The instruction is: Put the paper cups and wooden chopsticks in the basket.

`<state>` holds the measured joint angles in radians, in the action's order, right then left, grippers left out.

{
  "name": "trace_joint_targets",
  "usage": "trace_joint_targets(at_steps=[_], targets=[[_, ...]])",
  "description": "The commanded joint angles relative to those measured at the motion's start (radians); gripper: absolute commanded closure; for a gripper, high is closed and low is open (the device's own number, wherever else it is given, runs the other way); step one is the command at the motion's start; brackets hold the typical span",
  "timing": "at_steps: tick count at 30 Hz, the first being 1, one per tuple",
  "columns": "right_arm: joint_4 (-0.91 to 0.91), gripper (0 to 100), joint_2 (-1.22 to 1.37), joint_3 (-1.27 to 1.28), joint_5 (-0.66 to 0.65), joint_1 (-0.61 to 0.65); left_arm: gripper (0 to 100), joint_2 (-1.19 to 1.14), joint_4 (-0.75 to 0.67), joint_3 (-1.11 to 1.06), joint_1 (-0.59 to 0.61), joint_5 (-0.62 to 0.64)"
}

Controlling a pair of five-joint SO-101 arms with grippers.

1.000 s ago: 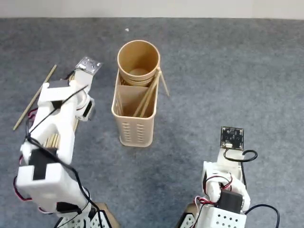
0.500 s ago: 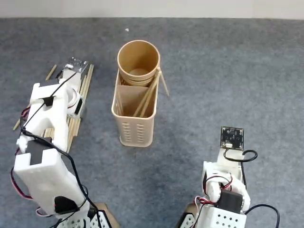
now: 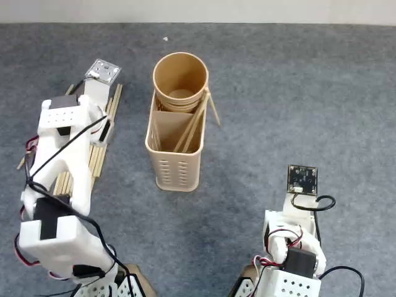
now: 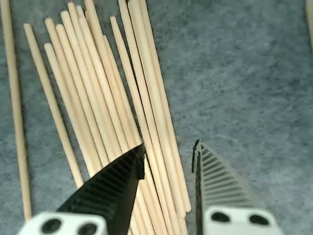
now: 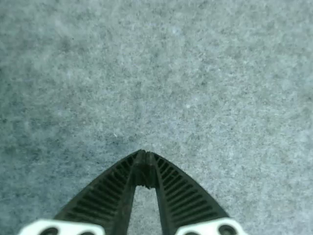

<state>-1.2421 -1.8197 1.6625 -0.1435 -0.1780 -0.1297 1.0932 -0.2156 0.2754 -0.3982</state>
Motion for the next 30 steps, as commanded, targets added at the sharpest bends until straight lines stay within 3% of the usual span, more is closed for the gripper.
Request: trace_joint_targets(at_steps=[1,12,18,22,30], targets=[[-0.004,99.3,-0.012,0.136,0.011,-0.007,81,-0.033,0.002,0.024,-0.015,0.012],[-0.004,99.3,-0.012,0.136,0.011,-0.007,81,-0.217,-0.117,0.031,0.005,0.014],[-0.004,99.3,-0.012,0.136,0.011,-0.007,88,-0.229,-0.127,0.033,0.024,0.008],[-0.004,99.3,-0.012,0.136,0.011,-0.007,99,-0.229,-0.124,0.033,0.018,0.009],[-0.004,99.3,-0.012,0.136,0.011,-0.007,100,-0.208,-0.097,0.059,0.025,0.012]])
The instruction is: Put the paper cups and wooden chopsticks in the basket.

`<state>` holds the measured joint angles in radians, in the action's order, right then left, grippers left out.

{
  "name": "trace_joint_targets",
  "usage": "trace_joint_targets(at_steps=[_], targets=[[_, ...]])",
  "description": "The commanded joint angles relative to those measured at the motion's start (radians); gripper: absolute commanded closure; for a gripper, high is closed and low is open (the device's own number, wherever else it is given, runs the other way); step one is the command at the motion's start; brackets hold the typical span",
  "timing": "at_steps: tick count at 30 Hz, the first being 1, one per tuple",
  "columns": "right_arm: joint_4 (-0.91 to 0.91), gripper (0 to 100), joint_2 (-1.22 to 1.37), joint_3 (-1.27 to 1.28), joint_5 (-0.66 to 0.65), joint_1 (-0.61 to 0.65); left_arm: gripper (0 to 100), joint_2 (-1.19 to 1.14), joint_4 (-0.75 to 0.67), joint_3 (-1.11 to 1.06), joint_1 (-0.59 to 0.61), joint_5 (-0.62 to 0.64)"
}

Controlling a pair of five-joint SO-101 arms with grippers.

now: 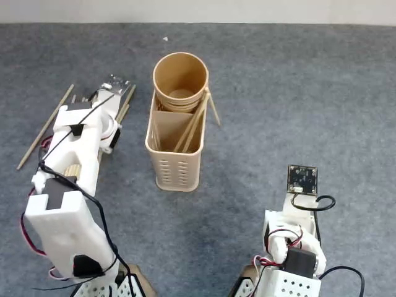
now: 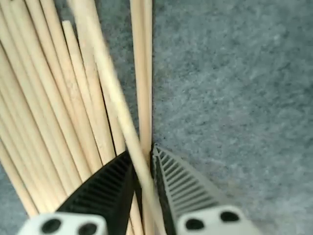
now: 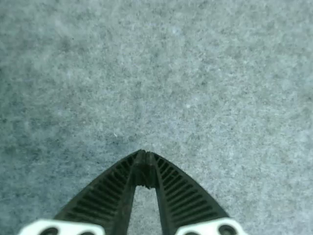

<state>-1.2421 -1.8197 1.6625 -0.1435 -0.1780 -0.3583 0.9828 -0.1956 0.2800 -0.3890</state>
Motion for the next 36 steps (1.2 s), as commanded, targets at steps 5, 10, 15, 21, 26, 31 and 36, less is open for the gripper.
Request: trace_joint_targets(at_steps=[5,10,15,21,26,31,36], targets=[[-0.004,99.3,-0.012,0.136,0.011,-0.007,100,0.127,0.172,0.17,-0.001,0.006],[-0.004,99.3,-0.012,0.136,0.011,-0.007,100,0.288,0.359,0.334,-0.05,0.008],[-0.004,99.3,-0.012,0.136,0.011,-0.007,100,0.392,0.494,0.515,-0.074,0.064],[-0.004,99.3,-0.012,0.136,0.011,-0.007,100,0.443,0.549,0.693,-0.107,0.144],[-0.004,99.3,-0.012,0.136,0.011,-0.007,100,0.53,0.548,0.809,-0.213,0.201],[-0.004,99.3,-0.012,0.136,0.011,-0.007,100,0.636,0.542,0.862,-0.358,0.273],[-0.004,99.3,-0.012,0.136,0.011,-0.007,100,0.725,0.433,0.819,-0.473,0.35]])
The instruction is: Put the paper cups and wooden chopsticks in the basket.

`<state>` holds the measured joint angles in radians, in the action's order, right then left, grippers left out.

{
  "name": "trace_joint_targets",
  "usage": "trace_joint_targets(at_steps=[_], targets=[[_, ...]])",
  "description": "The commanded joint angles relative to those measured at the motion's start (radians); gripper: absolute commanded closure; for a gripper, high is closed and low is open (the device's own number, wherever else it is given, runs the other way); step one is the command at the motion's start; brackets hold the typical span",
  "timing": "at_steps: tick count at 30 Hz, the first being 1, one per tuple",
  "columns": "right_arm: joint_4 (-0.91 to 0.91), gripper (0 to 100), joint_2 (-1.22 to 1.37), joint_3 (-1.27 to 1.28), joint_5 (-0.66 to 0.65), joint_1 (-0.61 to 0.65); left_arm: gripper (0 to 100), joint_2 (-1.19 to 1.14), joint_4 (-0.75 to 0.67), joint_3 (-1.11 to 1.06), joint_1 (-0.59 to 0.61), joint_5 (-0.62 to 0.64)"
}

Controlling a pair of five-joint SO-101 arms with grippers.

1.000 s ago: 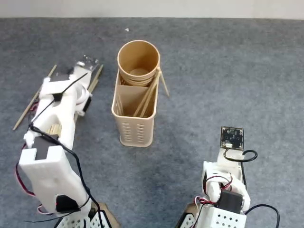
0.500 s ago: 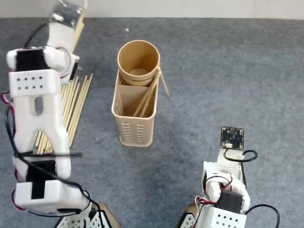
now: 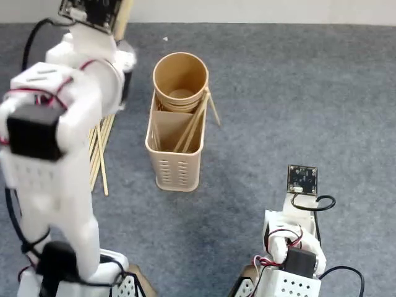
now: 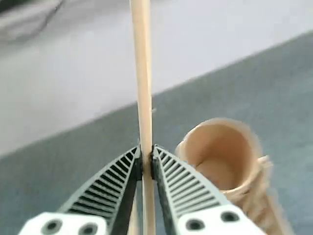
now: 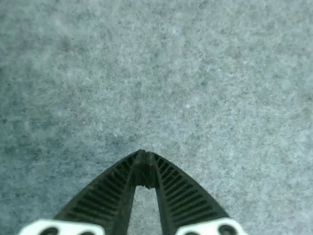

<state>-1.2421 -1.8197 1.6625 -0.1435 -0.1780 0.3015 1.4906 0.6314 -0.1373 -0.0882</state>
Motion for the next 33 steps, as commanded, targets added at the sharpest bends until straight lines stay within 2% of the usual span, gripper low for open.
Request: trace_joint_targets(at_steps=[1,5,9,12,15,18,22,27,33], targets=[[-0.004,99.3,-0.012,0.136,0.011,-0.007,100,0.091,-0.097,-0.031,-0.068,0.06],[-0.004,99.3,-0.012,0.136,0.011,-0.007,100,0.278,-0.121,-0.203,-0.157,0.014],[-0.004,99.3,-0.012,0.136,0.011,-0.007,100,0.579,-0.163,-0.506,-0.205,-0.038],[-0.004,99.3,-0.012,0.136,0.011,-0.007,100,0.788,-0.258,-0.792,-0.205,-0.061],[-0.004,99.3,-0.012,0.136,0.011,-0.007,100,0.898,-0.431,-1.03,-0.206,-0.061],[-0.004,99.3,-0.012,0.136,0.011,-0.007,100,0.883,-0.592,-1.129,-0.211,-0.057],[-0.004,99.3,-0.012,0.136,0.011,-0.007,100,0.76,-0.715,-1.119,-0.214,-0.057],[-0.004,99.3,-0.012,0.136,0.011,-0.007,100,0.61,-0.806,-1.104,-0.214,-0.057],[-0.004,99.3,-0.012,0.136,0.011,-0.007,100,0.568,-0.867,-1.176,-0.214,-0.057]])
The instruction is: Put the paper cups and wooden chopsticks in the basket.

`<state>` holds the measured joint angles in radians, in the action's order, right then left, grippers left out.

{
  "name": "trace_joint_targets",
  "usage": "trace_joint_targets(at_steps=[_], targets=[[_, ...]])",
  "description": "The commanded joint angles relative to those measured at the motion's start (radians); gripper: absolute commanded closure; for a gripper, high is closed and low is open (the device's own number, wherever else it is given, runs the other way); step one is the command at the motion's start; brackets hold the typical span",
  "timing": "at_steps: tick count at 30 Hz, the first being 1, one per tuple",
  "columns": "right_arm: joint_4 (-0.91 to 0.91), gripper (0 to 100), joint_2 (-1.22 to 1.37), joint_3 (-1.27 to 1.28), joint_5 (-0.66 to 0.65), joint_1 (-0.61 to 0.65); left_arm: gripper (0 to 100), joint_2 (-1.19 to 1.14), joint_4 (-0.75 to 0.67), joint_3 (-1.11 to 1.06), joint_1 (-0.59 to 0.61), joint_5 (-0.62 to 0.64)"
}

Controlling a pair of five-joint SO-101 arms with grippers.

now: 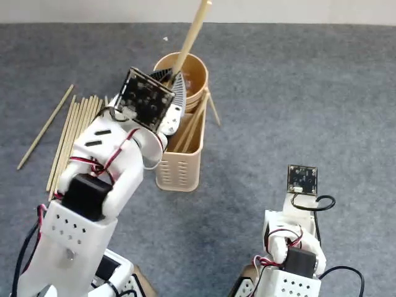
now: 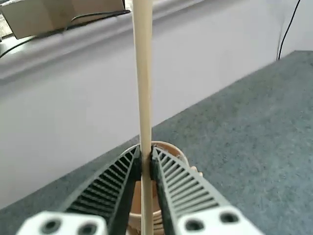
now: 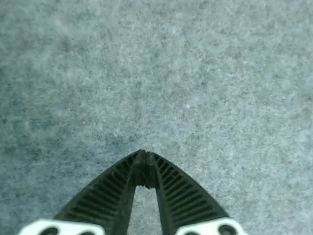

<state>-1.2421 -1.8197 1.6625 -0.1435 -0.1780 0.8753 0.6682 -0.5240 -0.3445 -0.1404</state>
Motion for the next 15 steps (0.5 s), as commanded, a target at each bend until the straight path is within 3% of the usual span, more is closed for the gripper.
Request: trace_joint_targets(at_steps=[1,15], targets=[[-0.004,99.3,-0.012,0.136,0.011,-0.007,100,-0.005,-0.055,-0.038,-0.007,-0.005],[-0.004,99.3,-0.012,0.136,0.011,-0.007,100,-0.005,-0.043,-0.024,-0.007,-0.002]])
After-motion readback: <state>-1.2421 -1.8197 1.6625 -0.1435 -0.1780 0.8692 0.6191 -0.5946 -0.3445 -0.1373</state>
